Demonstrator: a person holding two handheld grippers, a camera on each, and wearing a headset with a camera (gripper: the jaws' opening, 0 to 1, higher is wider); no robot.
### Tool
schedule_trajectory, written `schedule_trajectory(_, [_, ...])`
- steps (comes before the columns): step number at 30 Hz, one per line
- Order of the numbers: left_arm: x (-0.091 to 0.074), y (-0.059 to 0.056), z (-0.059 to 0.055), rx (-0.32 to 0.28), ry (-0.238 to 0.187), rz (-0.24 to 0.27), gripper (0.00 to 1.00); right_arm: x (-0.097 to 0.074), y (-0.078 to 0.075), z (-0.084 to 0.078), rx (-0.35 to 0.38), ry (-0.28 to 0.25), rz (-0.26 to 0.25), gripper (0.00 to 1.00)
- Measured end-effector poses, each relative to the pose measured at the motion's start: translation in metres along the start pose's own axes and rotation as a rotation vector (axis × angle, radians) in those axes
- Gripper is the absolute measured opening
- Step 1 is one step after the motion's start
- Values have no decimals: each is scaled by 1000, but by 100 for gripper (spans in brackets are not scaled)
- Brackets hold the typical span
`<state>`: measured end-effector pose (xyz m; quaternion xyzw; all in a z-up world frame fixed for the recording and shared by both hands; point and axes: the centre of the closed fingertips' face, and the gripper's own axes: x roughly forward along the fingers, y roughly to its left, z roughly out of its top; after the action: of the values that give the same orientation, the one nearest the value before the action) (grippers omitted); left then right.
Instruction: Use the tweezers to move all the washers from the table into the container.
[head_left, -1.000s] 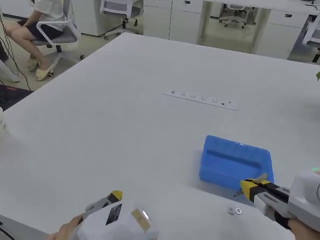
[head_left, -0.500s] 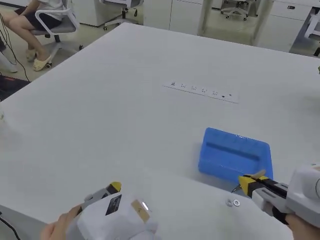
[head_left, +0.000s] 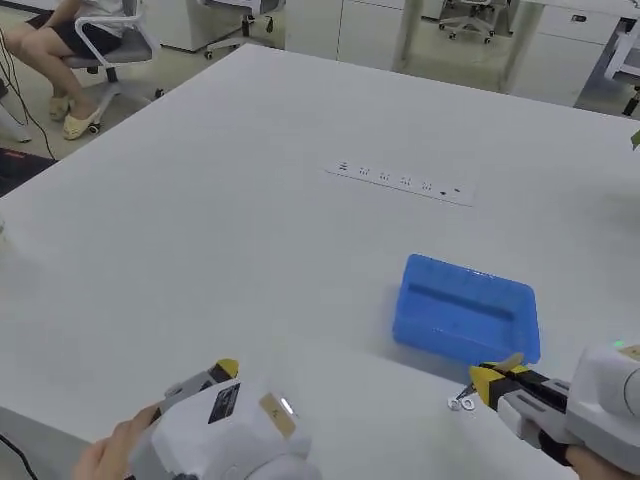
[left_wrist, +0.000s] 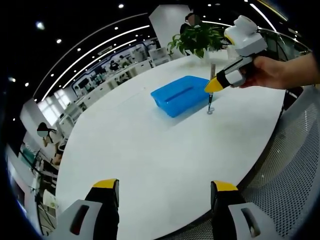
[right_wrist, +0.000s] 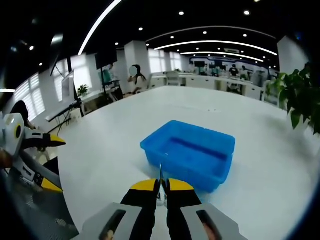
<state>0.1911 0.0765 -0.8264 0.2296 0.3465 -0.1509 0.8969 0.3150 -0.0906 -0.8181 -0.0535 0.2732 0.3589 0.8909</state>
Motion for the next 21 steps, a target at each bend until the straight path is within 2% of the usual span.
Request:
schedule_trajectory(10, [-1, 1, 1, -8, -4, 1, 76, 3, 4, -2, -15, 6, 4, 3])
schedule_trajectory(21, [-1, 1, 1, -3, -2, 0, 76, 4, 1, -1, -36, 16, 2, 3])
